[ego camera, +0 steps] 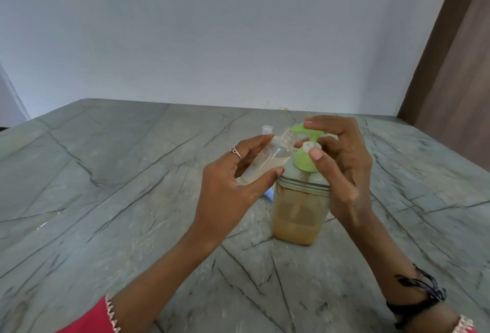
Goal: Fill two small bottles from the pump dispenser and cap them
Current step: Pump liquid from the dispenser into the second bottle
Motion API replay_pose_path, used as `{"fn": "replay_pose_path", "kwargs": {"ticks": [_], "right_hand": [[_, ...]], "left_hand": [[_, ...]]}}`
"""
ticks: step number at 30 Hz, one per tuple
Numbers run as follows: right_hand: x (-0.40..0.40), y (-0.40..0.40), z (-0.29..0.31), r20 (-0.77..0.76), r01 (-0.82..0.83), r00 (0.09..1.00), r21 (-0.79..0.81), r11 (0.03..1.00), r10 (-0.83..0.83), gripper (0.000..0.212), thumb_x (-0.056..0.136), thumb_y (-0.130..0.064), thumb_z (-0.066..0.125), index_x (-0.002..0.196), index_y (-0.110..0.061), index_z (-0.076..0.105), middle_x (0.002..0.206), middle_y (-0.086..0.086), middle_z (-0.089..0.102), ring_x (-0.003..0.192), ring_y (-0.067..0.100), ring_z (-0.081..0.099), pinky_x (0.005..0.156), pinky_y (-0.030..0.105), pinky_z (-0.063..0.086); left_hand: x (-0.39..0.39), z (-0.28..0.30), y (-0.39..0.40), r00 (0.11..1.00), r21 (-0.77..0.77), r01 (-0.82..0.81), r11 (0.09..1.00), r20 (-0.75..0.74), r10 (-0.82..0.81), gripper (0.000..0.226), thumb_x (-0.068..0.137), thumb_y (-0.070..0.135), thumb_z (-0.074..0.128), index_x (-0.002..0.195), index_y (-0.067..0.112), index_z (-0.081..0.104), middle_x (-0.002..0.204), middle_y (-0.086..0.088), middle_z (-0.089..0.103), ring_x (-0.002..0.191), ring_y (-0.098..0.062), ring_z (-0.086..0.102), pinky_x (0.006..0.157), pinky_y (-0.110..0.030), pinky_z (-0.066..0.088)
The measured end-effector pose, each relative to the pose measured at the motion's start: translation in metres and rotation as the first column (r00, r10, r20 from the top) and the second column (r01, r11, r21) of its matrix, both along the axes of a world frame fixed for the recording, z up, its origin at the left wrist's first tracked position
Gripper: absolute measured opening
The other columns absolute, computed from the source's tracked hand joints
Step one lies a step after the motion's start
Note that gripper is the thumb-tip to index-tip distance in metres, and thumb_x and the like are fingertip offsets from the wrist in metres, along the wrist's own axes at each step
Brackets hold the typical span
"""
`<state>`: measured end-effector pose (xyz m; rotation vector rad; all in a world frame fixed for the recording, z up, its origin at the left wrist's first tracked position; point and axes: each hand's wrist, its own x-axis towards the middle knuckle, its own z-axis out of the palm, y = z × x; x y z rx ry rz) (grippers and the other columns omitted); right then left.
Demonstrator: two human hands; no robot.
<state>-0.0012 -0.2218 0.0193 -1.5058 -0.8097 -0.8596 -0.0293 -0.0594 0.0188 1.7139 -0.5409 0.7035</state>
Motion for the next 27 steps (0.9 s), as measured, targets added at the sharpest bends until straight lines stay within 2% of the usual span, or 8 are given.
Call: {"fn": "replay_pose_path", "kwargs": {"ticks": [4, 8, 14, 16, 20, 24, 27], "right_hand": [[0.0, -0.001, 0.002, -0.002, -0.011, 1.0, -0.009, 1.0, 0.011, 0.022, 0.088, -0.019, 0.054, 0.107, -0.03, 0.06, 0.109, 0.011, 0.056, 0.092, 0.024, 0.066, 0.075, 0.037, 0.053], [0.001, 0.001, 0.003, -0.015, -0.004, 1.0, 0.026, 1.0, 0.004, 0.025, 0.088, -0.021, 0.059, 0.103, -0.041, 0.062, 0.107, 0.014, 0.056, 0.089, 0.039, 0.062, 0.067, 0.047, 0.052], [-0.003, 0.005, 0.007, -0.085, 0.053, 0.995, 0.084, 0.995, -0.046, 0.009, 0.085, -0.029, 0.063, 0.089, -0.036, 0.064, 0.097, 0.011, 0.063, 0.086, 0.038, 0.064, 0.07, 0.056, 0.052], [-0.003, 0.005, 0.008, -0.102, 0.068, 0.993, 0.081, 0.994, -0.059, 0.002, 0.084, -0.031, 0.062, 0.086, -0.031, 0.063, 0.094, 0.01, 0.064, 0.085, 0.036, 0.065, 0.07, 0.054, 0.053], [-0.002, 0.005, 0.012, -0.104, 0.1, 0.99, 0.08, 0.992, -0.092, 0.009, 0.085, -0.03, 0.061, 0.08, -0.022, 0.062, 0.086, 0.012, 0.063, 0.078, 0.031, 0.065, 0.065, 0.039, 0.054], [-0.003, 0.005, 0.008, -0.092, 0.066, 0.994, 0.094, 0.993, -0.057, 0.009, 0.087, -0.028, 0.056, 0.089, -0.022, 0.062, 0.093, 0.012, 0.063, 0.08, 0.024, 0.067, 0.069, 0.04, 0.054], [-0.004, 0.003, 0.001, -0.069, 0.026, 0.997, 0.056, 0.998, -0.022, 0.014, 0.088, -0.025, 0.053, 0.101, -0.024, 0.059, 0.1, 0.012, 0.061, 0.089, 0.028, 0.066, 0.074, 0.045, 0.054]], "left_hand": [[0.002, 0.001, -0.001, 1.0, 0.01, -0.019, 1.0, 0.001, 0.019, 0.044, 0.073, 0.015, 0.076, 0.115, 0.014, 0.062, 0.105, 0.009, 0.068, 0.096, -0.001, 0.064, 0.082, -0.012, 0.049], [0.002, 0.002, -0.002, 1.0, 0.016, -0.023, 1.0, 0.002, 0.023, 0.045, 0.072, 0.016, 0.075, 0.115, 0.016, 0.062, 0.104, 0.012, 0.067, 0.095, 0.0, 0.064, 0.08, -0.011, 0.048], [0.002, 0.001, 0.0, 1.0, 0.025, -0.025, 0.999, 0.013, 0.024, 0.044, 0.071, 0.017, 0.077, 0.112, 0.021, 0.062, 0.104, 0.016, 0.066, 0.096, 0.002, 0.064, 0.081, -0.01, 0.048], [0.002, 0.0, 0.002, 1.0, 0.039, -0.024, 0.999, 0.014, 0.024, 0.045, 0.071, 0.02, 0.077, 0.113, 0.02, 0.062, 0.105, 0.015, 0.066, 0.097, 0.002, 0.063, 0.081, -0.01, 0.048], [0.002, -0.001, 0.003, 1.0, 0.047, -0.019, 0.999, 0.009, 0.019, 0.045, 0.07, 0.022, 0.074, 0.113, 0.022, 0.062, 0.106, 0.016, 0.065, 0.099, 0.002, 0.063, 0.082, -0.01, 0.048], [0.003, 0.0, 0.002, 1.0, 0.043, -0.009, 0.999, 0.006, 0.009, 0.048, 0.07, 0.022, 0.077, 0.115, 0.019, 0.061, 0.109, 0.014, 0.065, 0.101, 0.002, 0.062, 0.083, -0.011, 0.048], [0.003, 0.0, 0.001, 1.0, 0.039, -0.004, 0.999, 0.01, 0.004, 0.048, 0.071, 0.022, 0.073, 0.116, 0.015, 0.061, 0.11, 0.011, 0.065, 0.101, 0.001, 0.062, 0.083, -0.011, 0.047]]}}
